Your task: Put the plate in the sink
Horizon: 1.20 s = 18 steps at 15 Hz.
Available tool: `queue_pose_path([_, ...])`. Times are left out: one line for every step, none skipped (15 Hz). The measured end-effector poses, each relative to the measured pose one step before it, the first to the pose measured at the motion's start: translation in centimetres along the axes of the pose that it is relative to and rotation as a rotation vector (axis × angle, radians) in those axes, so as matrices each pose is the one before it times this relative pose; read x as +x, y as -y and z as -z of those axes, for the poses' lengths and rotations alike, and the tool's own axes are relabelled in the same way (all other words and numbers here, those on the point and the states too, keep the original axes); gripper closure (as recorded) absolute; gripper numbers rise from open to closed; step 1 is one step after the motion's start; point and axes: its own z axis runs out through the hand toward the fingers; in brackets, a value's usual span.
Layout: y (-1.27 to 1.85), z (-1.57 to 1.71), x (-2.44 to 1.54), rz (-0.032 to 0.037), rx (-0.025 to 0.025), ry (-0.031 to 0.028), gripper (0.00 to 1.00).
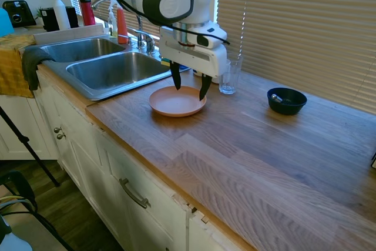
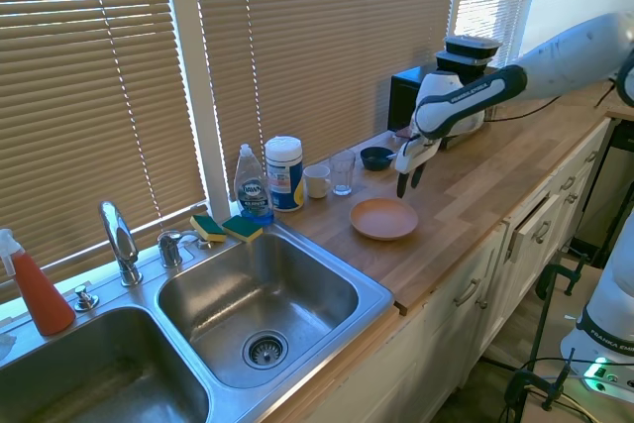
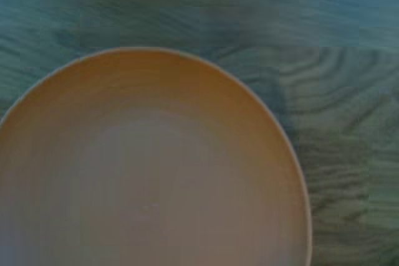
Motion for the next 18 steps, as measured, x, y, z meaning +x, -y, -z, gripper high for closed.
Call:
queue_pose_path([0.064,-0.583,0.797,0.01802,0.01069,0.00908,0.00])
queue_pose_path([0.086,-0.764,0.570,0.01681,0.00248,0.01179,0.00])
queue_pose_path([0.145,-0.863,0.472,0.01915,-0.00138,0.01185,0.00])
queue_pose_path([0.161,-0.832,0.389,0.01718,-0.00229,0.01016,0.00])
queue_pose_path([0.210,-0.767,0.277,0.01354,-0.00634,0.01055,0.00])
queue_pose_path([0.217,-0.673,0.233,0.00794,-0.00730,0.01242,0.00])
queue_pose_path([0.167,-0.594,0.107,0.00851,-0.00735,0.01563,0.00])
queue_pose_path([0.188,-0.567,-0.039,0.01134,-0.00751,0.01834,0.00])
queue_pose_path([0.195,-0.484,-0.105,0.01009,-0.00632,0.01809,0.00])
queue_pose_path([0.313,-0.328,-0.134,0.01010,-0.00505,0.01812,0.00])
queue_pose_path([0.337,-0.223,-0.109,0.00893,-0.00315,0.01213,1.00])
queue_pose_path([0.270,-0.125,-0.074,0.00830,-0.00070,0.00830,1.00])
queue_pose_path([0.170,-0.062,-0.060,0.00485,0.00206,0.00622,1.00])
queue_pose_path([0.080,-0.028,0.016,0.00177,0.00501,0.00405,1.00])
queue_pose_path([0.058,-0.035,0.056,0.00280,0.00503,0.00411,1.00])
queue_pose_path([0.052,-0.128,0.067,0.00200,0.00410,0.00372,1.00])
queue_pose_path([0.004,-0.149,0.025,0.00119,0.00400,0.00398,1.00])
queue_pose_path([-0.022,-0.135,0.014,-0.00040,0.00197,0.00310,1.00])
